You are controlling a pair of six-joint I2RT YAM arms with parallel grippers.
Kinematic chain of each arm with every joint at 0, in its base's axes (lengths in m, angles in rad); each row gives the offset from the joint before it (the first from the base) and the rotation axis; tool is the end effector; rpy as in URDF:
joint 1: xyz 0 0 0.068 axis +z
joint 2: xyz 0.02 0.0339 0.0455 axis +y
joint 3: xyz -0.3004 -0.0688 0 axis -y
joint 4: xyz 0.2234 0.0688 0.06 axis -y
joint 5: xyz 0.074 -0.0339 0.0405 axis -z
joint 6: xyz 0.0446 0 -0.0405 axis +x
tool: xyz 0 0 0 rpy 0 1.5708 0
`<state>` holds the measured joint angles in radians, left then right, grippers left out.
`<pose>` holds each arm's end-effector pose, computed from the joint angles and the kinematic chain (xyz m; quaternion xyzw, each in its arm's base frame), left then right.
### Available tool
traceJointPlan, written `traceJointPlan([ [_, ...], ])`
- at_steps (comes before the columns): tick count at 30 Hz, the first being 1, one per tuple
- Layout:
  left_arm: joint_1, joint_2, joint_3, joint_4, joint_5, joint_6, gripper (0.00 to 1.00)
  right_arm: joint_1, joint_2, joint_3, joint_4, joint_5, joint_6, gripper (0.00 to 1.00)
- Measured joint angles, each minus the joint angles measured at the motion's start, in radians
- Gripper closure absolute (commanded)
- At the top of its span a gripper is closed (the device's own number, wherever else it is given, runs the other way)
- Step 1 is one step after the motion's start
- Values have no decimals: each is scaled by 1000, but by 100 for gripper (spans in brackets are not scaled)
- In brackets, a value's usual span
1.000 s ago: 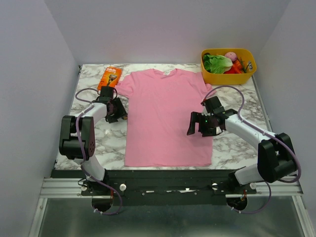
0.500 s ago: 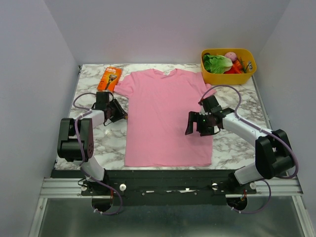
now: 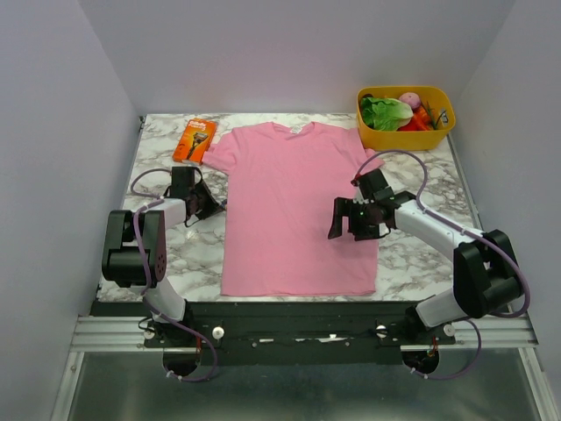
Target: Pin the brooch onto the clothing
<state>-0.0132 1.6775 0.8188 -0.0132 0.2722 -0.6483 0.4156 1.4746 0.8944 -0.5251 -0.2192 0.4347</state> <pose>0.3184 -0.0162 0.1927 -0.2465 0.8988 -0.2307 0.2794 0.2373 0.1153 0.2352 -0.0160 0.9674 0.1915 0.1650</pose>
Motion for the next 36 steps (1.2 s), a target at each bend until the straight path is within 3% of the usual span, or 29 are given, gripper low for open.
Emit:
traceJointPlan([
  [20,-9,-84,37,-166,-137,49,100,37,55,46,2,0,-20,4],
  [36,-155,-56,13,-150,-156,45,100,37,57,47,2,2,-25,4],
])
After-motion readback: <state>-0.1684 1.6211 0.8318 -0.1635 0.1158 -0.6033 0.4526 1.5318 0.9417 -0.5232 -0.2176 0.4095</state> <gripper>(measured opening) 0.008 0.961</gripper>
